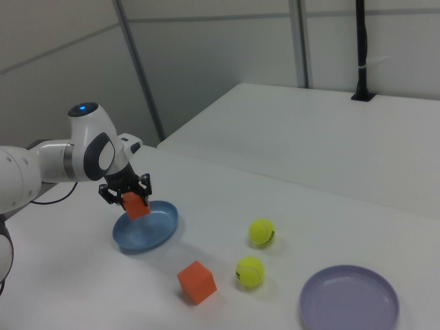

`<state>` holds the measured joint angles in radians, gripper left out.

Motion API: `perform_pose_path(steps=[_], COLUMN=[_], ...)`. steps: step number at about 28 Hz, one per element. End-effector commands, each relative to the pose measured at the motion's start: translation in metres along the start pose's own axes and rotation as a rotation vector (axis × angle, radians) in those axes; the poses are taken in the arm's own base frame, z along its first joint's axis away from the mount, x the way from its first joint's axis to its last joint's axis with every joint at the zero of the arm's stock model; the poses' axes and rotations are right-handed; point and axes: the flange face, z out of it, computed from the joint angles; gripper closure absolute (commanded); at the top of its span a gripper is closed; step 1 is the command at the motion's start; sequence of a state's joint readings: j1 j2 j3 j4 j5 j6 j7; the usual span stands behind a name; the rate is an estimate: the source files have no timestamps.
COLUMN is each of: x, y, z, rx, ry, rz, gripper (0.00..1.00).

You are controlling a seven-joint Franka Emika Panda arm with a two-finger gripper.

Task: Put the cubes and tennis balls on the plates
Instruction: 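Carry the orange cube onto the blue plate and release it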

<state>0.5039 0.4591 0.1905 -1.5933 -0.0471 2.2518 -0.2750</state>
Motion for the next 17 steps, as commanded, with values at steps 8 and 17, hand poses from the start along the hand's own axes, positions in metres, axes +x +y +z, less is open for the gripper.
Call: perform_pose_path(steps=[8,17], x=[-0.006,-0.012], y=[0.001,0.004], z=[0.005,-0.025], rx=[-0.007,-0.009], ry=[-0.03,-0.07], rz=[0.202,0.276], gripper=[0.0,0.0])
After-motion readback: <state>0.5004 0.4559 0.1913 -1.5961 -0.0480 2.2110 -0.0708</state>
